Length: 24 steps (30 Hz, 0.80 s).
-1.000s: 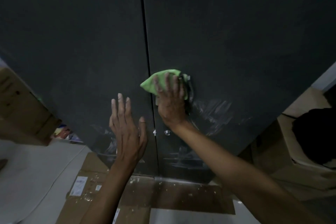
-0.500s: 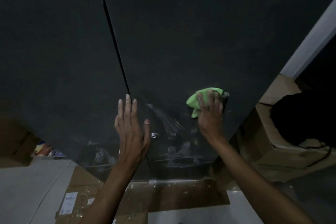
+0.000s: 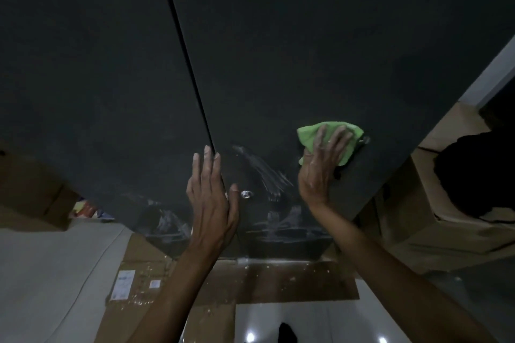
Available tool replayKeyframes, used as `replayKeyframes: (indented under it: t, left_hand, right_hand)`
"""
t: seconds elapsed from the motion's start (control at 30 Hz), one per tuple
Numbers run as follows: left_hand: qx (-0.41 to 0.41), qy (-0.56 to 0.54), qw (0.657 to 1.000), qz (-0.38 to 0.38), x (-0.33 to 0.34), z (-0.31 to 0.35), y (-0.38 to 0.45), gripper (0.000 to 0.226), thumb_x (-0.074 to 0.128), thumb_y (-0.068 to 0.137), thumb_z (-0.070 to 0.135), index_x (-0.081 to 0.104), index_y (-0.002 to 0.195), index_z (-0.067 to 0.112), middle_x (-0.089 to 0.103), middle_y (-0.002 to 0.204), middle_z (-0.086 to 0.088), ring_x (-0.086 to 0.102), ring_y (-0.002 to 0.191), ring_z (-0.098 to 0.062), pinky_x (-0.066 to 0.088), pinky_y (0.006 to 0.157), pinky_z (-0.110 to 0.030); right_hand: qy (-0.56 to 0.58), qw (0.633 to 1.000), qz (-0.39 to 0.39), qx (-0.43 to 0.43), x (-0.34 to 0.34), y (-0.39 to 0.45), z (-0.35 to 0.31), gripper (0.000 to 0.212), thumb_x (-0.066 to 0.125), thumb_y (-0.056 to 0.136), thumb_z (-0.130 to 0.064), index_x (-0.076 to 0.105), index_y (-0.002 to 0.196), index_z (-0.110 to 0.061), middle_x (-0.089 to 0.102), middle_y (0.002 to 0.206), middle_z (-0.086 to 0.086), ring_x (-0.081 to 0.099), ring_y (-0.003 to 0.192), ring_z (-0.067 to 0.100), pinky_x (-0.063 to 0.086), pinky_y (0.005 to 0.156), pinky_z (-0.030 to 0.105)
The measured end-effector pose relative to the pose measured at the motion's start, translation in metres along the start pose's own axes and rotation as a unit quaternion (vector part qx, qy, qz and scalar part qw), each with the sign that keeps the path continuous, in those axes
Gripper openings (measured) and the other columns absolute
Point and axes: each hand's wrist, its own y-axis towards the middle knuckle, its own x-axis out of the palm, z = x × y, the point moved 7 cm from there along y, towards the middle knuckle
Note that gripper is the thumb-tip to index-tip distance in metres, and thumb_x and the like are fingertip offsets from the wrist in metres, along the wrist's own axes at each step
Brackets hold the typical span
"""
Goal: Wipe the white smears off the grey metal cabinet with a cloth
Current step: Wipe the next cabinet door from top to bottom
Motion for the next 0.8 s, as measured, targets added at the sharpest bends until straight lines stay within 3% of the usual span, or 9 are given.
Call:
replayKeyframes:
  t: [0.1,0.23,0.37,0.5,0.7,0.8]
  left_hand:
    - [-0.013,0.001,1.0,0.004,-0.005,-0.008,0.002,0.065,0.041,0.104,0.029,0.027,0.162,0.005,0.011,0.175,-0.009,0.006,0.163,-0.027,0.016,0.125,-0.045]
    - [-0.016,-0.007,1.0,0.01,-0.01,-0.014,0.002,0.064,0.041,0.105,0.03,0.025,0.163,0.005,0.009,0.175,-0.007,0.006,0.163,-0.028,0.017,0.125,-0.048]
    - [-0.026,-0.012,1.0,0.006,-0.01,-0.02,0.003,0.065,0.043,0.103,0.027,0.028,0.161,0.003,0.011,0.175,-0.01,0.006,0.163,-0.028,0.019,0.125,-0.05]
    - [-0.033,-0.025,0.999,0.013,-0.016,-0.023,0.004,0.065,0.044,0.103,0.025,0.028,0.16,0.001,0.012,0.174,-0.013,0.007,0.162,-0.028,0.024,0.124,-0.057]
    - [-0.063,-0.033,0.997,0.012,-0.021,-0.032,-0.005,0.063,0.044,0.105,0.024,0.026,0.162,0.004,0.012,0.175,-0.009,0.004,0.163,-0.024,0.013,0.126,-0.044]
    - [-0.09,-0.04,0.995,0.001,-0.017,-0.043,-0.016,0.063,0.038,0.106,0.031,0.028,0.161,0.003,0.015,0.174,-0.009,0.006,0.163,-0.024,0.016,0.126,-0.047]
  right_hand:
    - [-0.013,0.996,-0.051,-0.074,0.027,-0.012,-0.04,0.066,0.038,0.107,-0.02,0.007,0.165,-0.026,0.001,0.171,0.015,-0.023,0.159,0.026,-0.015,0.13,0.041]
    - [-0.012,0.977,-0.104,-0.183,0.051,-0.022,-0.081,0.072,0.043,0.107,-0.024,0.004,0.168,-0.03,-0.018,0.176,0.0,-0.022,0.161,0.024,-0.012,0.129,0.04]
    - [-0.022,0.961,-0.12,-0.25,0.05,-0.021,-0.083,0.086,0.057,0.102,-0.035,0.003,0.169,-0.026,-0.009,0.177,-0.002,-0.008,0.164,0.019,-0.006,0.132,0.036]
    - [-0.051,0.932,-0.128,-0.334,0.038,-0.013,-0.064,0.086,0.067,0.098,-0.023,0.019,0.169,-0.027,0.004,0.178,-0.002,0.004,0.164,0.015,0.003,0.13,0.033]
    - [-0.059,0.895,-0.214,-0.386,0.044,-0.028,-0.041,0.096,0.072,0.088,-0.002,0.027,0.167,-0.033,0.008,0.178,-0.005,0.011,0.163,0.012,0.018,0.124,0.029]
    - [-0.047,0.867,-0.262,-0.421,0.05,-0.036,-0.044,0.094,0.065,0.085,0.01,0.034,0.165,-0.028,0.012,0.177,-0.007,0.019,0.161,0.015,0.009,0.13,0.029]
